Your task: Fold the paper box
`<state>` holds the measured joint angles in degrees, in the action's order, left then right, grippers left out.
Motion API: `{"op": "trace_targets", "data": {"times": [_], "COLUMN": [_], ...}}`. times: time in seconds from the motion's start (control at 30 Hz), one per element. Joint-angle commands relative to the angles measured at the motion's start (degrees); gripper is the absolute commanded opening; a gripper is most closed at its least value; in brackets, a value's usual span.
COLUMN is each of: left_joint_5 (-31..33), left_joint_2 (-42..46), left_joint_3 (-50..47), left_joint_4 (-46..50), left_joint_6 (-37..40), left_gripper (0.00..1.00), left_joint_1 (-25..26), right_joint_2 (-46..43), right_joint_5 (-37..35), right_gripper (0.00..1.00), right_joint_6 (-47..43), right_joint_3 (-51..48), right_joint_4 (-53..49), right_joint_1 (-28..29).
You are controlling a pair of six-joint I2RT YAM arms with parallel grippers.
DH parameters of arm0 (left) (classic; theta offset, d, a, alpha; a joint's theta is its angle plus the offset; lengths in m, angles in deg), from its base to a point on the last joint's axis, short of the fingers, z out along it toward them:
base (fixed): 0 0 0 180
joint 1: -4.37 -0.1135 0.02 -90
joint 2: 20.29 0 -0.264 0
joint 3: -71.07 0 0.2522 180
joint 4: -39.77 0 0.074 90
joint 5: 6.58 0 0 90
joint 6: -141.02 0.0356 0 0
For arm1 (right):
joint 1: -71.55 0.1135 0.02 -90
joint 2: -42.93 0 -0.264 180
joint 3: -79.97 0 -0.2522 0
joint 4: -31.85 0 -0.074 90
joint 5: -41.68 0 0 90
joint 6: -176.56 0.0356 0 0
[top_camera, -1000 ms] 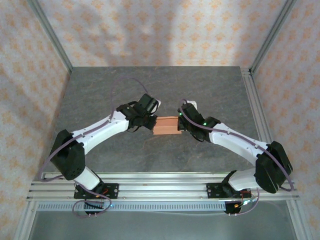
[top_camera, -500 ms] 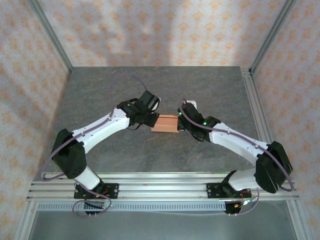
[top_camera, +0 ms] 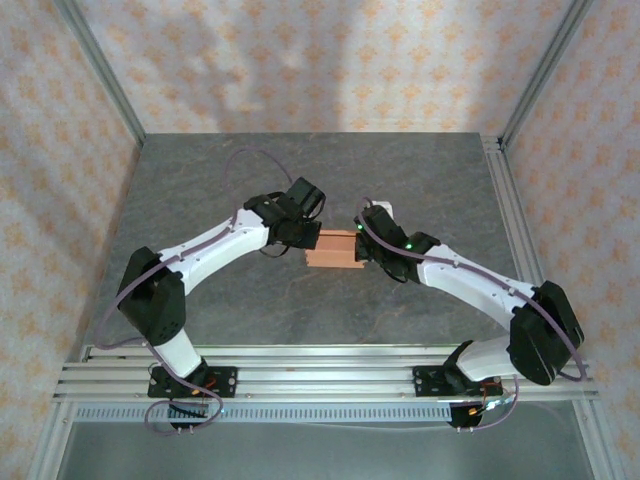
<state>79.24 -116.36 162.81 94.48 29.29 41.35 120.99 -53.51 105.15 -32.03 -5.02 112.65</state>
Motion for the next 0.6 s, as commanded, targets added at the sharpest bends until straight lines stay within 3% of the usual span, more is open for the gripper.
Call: {"op": "trace_targets", "data": {"times": [0.0, 0.4, 0.57], "left_joint_5": [-2.87, -9.51, -7.27], "left_joint_2": [-2.25, -2.4, -2.97], "left_joint_3": [1.53, 4.91, 4.13], "left_joint_4": [2.19, 4.41, 4.73], "left_joint_6": [-4.45, -8.49, -7.31], "left_gripper": [0.0, 0.0, 0.0], "left_joint_1": [-0.96, -2.39, -2.37], "right_joint_2": [1.43, 1.12, 1.34], "right_joint_5": [0.22, 0.19, 0.18], "right_gripper": [0.0, 0.0, 0.0], "right_joint_6": [-0.53, -0.06, -0.06], "right_joint_3": [1.12, 0.61, 0.52], "right_joint_4": [0.0, -0.01, 0.09], "right_joint_1": [0.52, 0.56, 0.6]}}
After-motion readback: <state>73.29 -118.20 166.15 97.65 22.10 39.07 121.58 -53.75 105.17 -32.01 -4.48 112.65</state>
